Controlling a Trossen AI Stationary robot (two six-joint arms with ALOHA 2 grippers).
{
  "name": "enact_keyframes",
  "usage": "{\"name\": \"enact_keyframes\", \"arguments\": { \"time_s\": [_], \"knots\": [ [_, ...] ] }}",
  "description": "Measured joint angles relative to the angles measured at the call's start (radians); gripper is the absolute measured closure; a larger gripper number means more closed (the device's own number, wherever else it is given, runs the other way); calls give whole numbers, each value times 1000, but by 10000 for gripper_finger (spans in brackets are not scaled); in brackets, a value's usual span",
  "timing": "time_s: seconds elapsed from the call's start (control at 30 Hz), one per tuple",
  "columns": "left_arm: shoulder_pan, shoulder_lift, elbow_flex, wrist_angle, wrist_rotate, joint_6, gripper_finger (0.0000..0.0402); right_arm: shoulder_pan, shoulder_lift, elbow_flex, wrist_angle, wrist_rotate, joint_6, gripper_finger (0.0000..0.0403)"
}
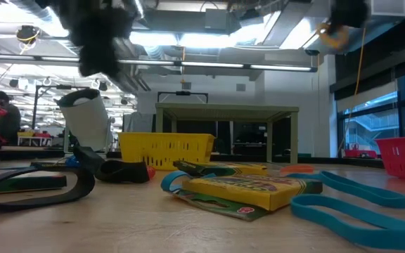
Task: Pick & Place Office Desk Supplies
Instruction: Put the yellow spring keychain into the red bin
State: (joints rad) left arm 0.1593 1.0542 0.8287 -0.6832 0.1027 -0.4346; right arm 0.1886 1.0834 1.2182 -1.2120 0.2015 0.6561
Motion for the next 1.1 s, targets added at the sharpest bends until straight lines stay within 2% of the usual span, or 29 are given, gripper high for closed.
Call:
{"name": "enact_keyframes", "arguments": {
  "time_s": [0.1, 0.27, 0.43, 0.8, 1.1],
  "knots": [
    [0, 28, 0, -71, -45, 57, 270, 25, -112, -122, 5, -32, 132, 392],
    [3, 88, 0, -102, -123, 178, 264, 51, -232, -287, 65, -45, 285, 392],
    [41, 182, -15, -159, -86, 286, 256, 71, -259, -390, 132, -99, 342, 392],
    [131, 367, -22, -124, 53, 448, 216, 88, -259, -430, 132, -99, 337, 392],
    [180, 440, -22, -119, 55, 526, 185, 96, -259, -430, 124, -151, 351, 392]
  ]
}}
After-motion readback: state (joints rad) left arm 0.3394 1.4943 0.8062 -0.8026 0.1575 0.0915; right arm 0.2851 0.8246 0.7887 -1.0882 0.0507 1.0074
